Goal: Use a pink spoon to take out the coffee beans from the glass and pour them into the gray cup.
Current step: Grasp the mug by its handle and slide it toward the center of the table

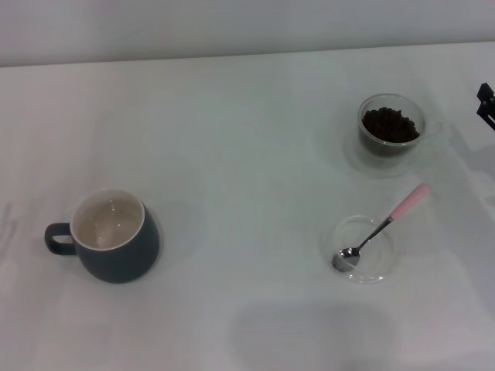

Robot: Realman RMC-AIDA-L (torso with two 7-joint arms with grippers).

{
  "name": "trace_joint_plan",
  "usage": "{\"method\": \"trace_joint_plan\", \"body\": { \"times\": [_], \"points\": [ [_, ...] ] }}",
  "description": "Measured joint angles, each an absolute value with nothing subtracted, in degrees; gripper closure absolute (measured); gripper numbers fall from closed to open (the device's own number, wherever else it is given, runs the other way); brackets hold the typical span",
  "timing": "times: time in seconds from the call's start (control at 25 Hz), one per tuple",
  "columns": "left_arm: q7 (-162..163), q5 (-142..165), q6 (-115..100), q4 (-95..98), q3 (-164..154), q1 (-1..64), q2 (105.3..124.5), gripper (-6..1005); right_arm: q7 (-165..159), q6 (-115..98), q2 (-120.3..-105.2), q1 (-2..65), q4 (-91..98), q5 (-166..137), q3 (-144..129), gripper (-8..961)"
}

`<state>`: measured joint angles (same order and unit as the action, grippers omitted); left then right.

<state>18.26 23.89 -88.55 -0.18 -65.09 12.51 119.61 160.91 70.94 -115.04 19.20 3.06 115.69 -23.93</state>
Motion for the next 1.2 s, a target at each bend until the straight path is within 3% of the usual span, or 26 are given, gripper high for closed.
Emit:
{"method": "trace_joint_plan", "body": {
  "times": [0.72, 1.2],
  "points": [
    [17.10, 24.23, -88.37, -0.17, -65.09, 12.67, 119.57, 167, 160.77, 70.41, -115.04, 19.40, 2.28, 116.10, -22.36, 82],
    [16.52, 31.70, -90.87, -3.09, -65.13, 7.80, 119.71, 168, 160.73, 67.96, -115.04, 19.75, 2.75, 116.38, -20.95, 83]
  ]
}}
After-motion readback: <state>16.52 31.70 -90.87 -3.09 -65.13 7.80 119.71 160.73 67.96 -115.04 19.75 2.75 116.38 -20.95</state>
